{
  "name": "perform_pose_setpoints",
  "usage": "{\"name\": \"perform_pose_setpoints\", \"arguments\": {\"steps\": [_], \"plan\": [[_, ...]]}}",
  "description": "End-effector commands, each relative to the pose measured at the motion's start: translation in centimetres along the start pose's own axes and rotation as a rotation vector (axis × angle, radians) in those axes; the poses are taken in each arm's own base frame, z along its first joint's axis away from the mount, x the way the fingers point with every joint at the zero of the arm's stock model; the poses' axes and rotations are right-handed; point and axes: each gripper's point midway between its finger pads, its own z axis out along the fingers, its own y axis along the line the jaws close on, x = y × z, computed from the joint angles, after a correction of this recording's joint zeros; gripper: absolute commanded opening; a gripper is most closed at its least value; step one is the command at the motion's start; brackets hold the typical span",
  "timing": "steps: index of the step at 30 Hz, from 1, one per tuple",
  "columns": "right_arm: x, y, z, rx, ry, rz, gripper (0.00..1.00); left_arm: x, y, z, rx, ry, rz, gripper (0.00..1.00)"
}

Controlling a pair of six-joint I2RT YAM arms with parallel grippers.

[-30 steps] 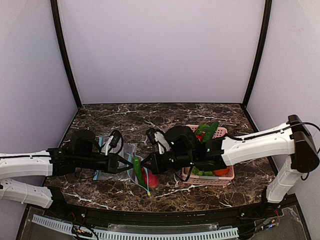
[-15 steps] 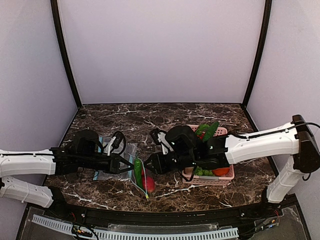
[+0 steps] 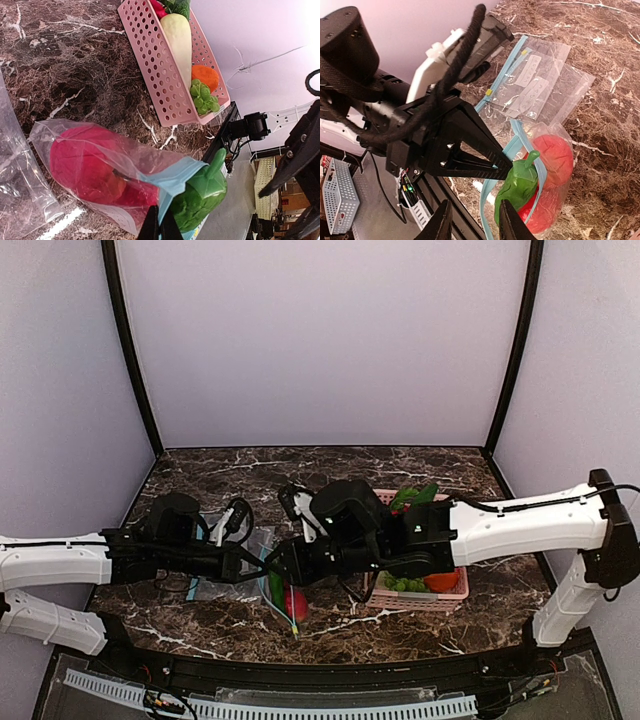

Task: Place the food in the zip-top bag and seal the zipper
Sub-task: Adjust the fake vegetable in the zipper food storage bag.

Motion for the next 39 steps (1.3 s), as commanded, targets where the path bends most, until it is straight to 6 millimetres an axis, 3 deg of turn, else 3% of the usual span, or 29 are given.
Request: {"name": "perform_pose_setpoints", "arguments": {"steps": [1, 9, 20, 23, 29, 39], "plan": [[0.5, -1.0, 1.7, 0.087, 0.024, 0.004, 0.32, -0.4, -0.2, -0.2, -0.001, -0.004, 0.003, 0.01], [1.8, -3.5, 3.1, 0.204, 0.052, 0.041, 0.36, -0.1, -0.1, -0.3, -0.001, -0.003, 0.000, 0.01], [2.7, -3.4, 4.8, 0.189, 0.088, 0.014, 0.36, 0.0, -0.4, -0.2, 0.015, 0.009, 0.008, 0.01], [2.8, -3.5, 5.2, 0.176, 0.095, 0.007, 0.28, 0.1, -0.5, -0.2, 0.020, 0.014, 0.014, 0.01], [3.1, -3.0, 4.8, 0.113, 0.105, -0.041, 0.01, 0.0, 0.1, -0.5, -0.024, 0.014, 0.036, 0.01], [5.8, -4.0, 4.4, 0.125, 0.234, -0.114, 0.00, -0.8, 0.3, -1.0, -0.051, -0.001, 0.048, 0.01]]}}
